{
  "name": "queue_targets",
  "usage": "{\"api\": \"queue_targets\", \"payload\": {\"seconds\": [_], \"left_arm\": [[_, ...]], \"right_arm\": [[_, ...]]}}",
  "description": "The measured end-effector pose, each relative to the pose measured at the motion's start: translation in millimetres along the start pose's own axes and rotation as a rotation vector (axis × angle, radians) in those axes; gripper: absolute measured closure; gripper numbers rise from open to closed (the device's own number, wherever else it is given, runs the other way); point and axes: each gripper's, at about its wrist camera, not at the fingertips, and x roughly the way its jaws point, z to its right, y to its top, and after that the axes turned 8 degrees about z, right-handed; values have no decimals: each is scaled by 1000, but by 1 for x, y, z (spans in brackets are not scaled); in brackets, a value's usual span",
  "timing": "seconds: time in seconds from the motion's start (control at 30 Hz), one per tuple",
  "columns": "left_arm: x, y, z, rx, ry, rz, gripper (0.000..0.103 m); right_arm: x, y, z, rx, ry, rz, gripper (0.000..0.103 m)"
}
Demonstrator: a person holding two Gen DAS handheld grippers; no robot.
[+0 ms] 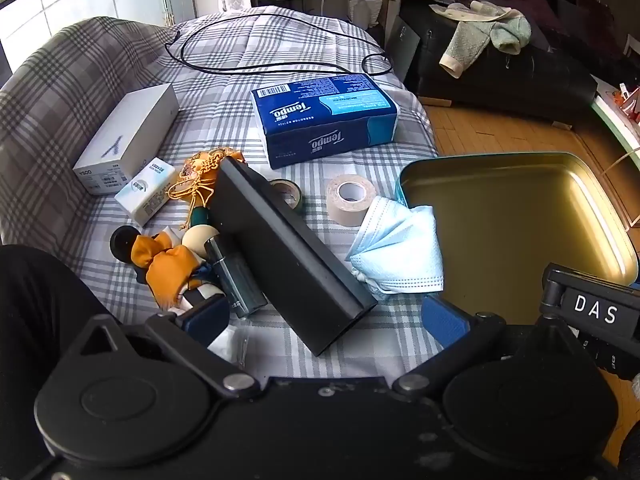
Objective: Organize soft objects
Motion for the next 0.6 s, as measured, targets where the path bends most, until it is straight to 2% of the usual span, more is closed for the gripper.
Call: {"api": "queue_targets", "payload": {"seconds": [0.6], "left_arm": [[0, 1, -2, 1, 4, 0, 0]], "right_arm": [[3, 0, -3, -2, 0, -9, 21]]}}
